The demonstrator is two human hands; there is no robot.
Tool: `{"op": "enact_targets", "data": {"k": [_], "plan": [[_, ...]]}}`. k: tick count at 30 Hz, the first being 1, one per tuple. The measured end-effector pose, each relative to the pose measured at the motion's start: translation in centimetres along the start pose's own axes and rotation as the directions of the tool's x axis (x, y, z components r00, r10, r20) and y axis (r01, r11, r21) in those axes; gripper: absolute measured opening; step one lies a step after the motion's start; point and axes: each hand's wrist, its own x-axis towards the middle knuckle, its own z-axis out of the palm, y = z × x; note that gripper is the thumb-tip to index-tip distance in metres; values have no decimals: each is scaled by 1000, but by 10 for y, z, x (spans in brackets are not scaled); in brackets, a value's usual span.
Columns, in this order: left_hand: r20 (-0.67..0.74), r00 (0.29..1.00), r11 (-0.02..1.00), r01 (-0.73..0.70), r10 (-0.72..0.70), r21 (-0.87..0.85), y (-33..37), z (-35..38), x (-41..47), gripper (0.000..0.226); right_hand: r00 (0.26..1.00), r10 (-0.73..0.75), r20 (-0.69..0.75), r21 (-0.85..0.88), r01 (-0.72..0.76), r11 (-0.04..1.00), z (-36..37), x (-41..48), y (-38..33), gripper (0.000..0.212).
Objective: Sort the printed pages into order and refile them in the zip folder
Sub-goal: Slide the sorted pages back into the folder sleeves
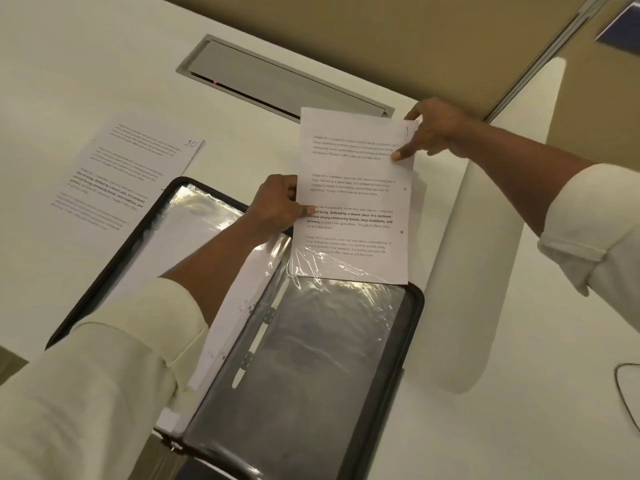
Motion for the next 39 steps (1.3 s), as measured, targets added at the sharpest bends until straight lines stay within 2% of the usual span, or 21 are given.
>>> {"op": "enact_targets", "data": {"k": [3, 5, 8, 12, 18, 23, 28, 34, 39], "plan": [[-3, 1000, 999, 3, -3, -39, -5, -1, -1, 43, 993, 114, -5, 212, -110, 971, 6, -15, 5, 67], [2, 1000, 998, -3, 3, -64, -5, -1, -1, 43, 979, 201, 20, 274, -198, 941, 12, -25, 5, 64], [31, 999, 998, -20, 22, -62, -5, -5, -1, 42, 948, 310, 78, 272, -319, 908, 25, -41, 4, 56], [84, 996, 998, -29, 34, -56, -3, -8, 0, 44, 885, 435, 165, 292, -465, 836, 46, -63, 6, 31], [106, 994, 997, -25, 32, -69, -1, -10, 6, 39, 780, 579, 238, 350, -625, 698, 73, -83, 16, 14], [132, 989, 996, -62, 69, -59, 1, -12, 10, 39, 761, 610, 220, 444, -635, 633, 100, -98, 26, 18], [164, 981, 995, -96, 99, -23, 2, -11, 13, 40, 774, 631, 45, 533, -553, 640, 122, -106, 32, 28], [162, 982, 995, -99, 99, -10, 3, -11, 16, 40, 751, 658, 54, 581, -559, 592, 127, -113, 37, 25], [132, 987, 994, -87, 94, -64, 2, -11, 17, 42, 752, 655, 80, 627, -549, 553, 127, -114, 39, 31]]}}
